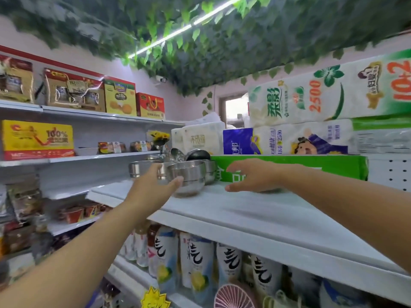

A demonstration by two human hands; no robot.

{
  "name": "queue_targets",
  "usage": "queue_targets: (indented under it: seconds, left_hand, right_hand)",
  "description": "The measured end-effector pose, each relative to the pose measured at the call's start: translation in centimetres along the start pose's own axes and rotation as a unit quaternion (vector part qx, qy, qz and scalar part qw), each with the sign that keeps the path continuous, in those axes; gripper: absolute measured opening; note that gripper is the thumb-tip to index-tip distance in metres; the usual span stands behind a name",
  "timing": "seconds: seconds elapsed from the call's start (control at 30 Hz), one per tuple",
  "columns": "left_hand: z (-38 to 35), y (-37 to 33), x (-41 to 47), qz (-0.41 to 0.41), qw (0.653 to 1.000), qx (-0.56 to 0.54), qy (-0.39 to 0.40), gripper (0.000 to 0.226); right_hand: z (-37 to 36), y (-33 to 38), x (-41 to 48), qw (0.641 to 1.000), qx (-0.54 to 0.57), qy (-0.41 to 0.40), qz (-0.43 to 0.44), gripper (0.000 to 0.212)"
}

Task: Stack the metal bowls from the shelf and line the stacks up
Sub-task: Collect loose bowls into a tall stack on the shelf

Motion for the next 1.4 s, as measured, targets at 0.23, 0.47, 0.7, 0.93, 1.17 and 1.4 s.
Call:
queue_targets:
  seconds: [0.23, 0.47, 0.7, 0.93, 1.17, 1.4]
  left_hand:
    - [-5.1, 2.5, 7.4, -0.01, 1.0, -0.018, 0.003, 0.1]
    - [-8.6, 3.8, 10.5, 0.019, 0.996, -0.081, -0.037, 0.099]
    - [-9.0, 4.4, 10.8, -0.018, 0.981, -0.157, -0.108, 0.076]
    - [-8.5, 2.6, 9.6, -0.105, 0.959, -0.247, -0.095, 0.079]
    - [-10.1, -0.8, 7.3, -0.159, 0.944, -0.287, 0.033, 0.074]
    - [-12.2, -2.2, 6.5, -0.172, 0.953, -0.228, 0.097, 0.052]
  right_hand:
    - [-0.9, -3.6, 4.5, 0.993, 0.009, -0.088, -0.077, 0.067]
    - [-2.6, -6.7, 4.6, 0.979, -0.019, -0.132, -0.156, 0.064]
    - [-5.0, -7.8, 4.2, 0.968, -0.091, -0.07, -0.223, 0.067]
    - [-5.5, -8.5, 3.5, 0.948, 0.023, -0.136, -0.288, 0.047]
    - [-5.3, -9.9, 2.8, 0.894, 0.19, -0.221, -0.341, 0.05]
    - [-4.4, -10.6, 1.8, 0.877, 0.249, -0.257, -0.32, 0.045]
Point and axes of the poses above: each hand's wrist, its own x-axis towards the middle knuckle, its own z-axis out of the back of the hand, y = z × x, the point moved 1 cm from there along x, towards the middle knuckle, and after that the axes turned 4 degrees about -x, right-handed, at the moved point
